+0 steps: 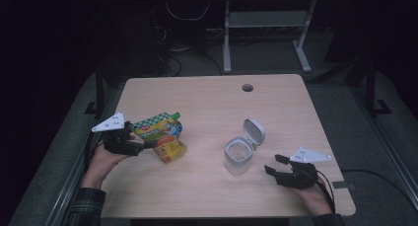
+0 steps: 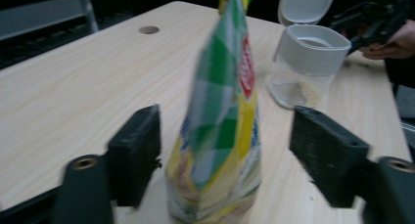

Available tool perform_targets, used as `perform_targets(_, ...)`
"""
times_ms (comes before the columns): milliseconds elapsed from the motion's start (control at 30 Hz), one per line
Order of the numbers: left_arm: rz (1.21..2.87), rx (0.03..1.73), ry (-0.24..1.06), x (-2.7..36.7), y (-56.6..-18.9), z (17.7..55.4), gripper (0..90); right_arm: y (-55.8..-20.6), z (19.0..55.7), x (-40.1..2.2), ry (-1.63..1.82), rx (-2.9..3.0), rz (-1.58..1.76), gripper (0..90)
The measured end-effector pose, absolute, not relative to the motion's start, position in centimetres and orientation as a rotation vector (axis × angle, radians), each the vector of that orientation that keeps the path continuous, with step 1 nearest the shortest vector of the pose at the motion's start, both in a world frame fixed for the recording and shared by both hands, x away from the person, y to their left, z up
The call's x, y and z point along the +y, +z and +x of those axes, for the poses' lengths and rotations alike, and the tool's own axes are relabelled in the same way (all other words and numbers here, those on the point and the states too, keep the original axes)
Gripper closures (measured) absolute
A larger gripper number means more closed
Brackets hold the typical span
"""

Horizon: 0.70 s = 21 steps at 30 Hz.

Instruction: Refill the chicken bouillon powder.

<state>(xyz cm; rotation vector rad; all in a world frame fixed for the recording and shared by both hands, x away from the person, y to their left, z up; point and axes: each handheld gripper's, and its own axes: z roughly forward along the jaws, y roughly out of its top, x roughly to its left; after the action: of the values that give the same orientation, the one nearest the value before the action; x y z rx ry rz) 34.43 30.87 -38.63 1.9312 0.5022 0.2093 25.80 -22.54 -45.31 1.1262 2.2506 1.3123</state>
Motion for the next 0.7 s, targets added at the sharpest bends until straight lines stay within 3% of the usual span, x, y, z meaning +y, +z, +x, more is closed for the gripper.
perform_targets(333,1.930,0.514,0.237,31.20,-39.40,34.37,64.2,-45.41,25.87,-22.60,1.308,2.254,1.129,39.1)
perform_targets(700,1.911,0.483,0.240,30.88,-39.15,34.21,87.8,-45.48,25.95,-22.58,1.305,2.259,1.130,39.6)
